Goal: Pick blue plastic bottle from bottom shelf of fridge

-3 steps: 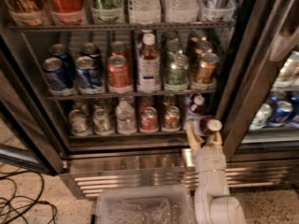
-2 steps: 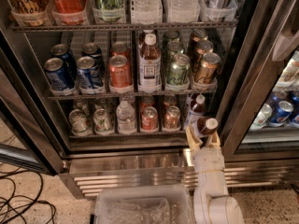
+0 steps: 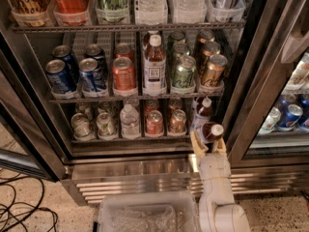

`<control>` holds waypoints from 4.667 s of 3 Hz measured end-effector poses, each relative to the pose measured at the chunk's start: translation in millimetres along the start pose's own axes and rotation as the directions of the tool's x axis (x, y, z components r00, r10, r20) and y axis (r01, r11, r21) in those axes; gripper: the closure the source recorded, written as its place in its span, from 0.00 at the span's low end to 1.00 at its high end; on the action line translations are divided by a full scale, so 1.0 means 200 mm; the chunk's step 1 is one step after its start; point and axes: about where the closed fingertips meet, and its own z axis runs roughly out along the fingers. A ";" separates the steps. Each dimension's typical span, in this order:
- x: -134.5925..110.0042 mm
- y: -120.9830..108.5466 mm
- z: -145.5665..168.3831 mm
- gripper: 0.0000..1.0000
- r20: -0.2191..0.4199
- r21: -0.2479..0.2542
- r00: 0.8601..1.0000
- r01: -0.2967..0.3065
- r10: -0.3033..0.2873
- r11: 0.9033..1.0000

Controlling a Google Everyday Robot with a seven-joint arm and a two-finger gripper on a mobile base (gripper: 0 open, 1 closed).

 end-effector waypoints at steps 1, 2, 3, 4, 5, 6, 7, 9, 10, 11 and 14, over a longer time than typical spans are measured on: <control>0.00 0.00 0.00 1.00 -0.003 -0.010 1.000 0.001 -0.001 1.000; 0.04 0.00 -0.02 1.00 -0.004 -0.012 1.000 0.002 -0.002 1.000; 0.04 0.00 -0.02 1.00 -0.004 -0.012 1.000 0.002 -0.002 1.000; 0.04 0.00 -0.02 1.00 -0.004 -0.017 1.000 0.001 -0.001 1.000; 0.07 0.00 -0.03 1.00 -0.003 -0.018 1.000 0.001 -0.001 1.000; 0.07 0.01 -0.03 1.00 -0.003 -0.018 1.000 0.001 -0.001 1.000; 0.08 0.03 -0.06 1.00 0.002 -0.036 1.000 0.002 -0.002 0.999; 0.05 0.08 -0.08 1.00 0.002 -0.117 1.000 0.023 -0.023 0.993; 0.11 0.10 -0.21 1.00 -0.050 -0.260 0.999 -0.023 0.011 0.965; 0.25 0.23 -0.37 1.00 -0.178 -0.417 0.979 -0.167 0.100 0.894; 0.38 0.34 -0.60 1.00 -0.236 -0.579 0.972 -0.137 -0.005 0.804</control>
Offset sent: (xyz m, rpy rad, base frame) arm -0.1079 0.0266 0.1150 -0.3808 0.2076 0.6459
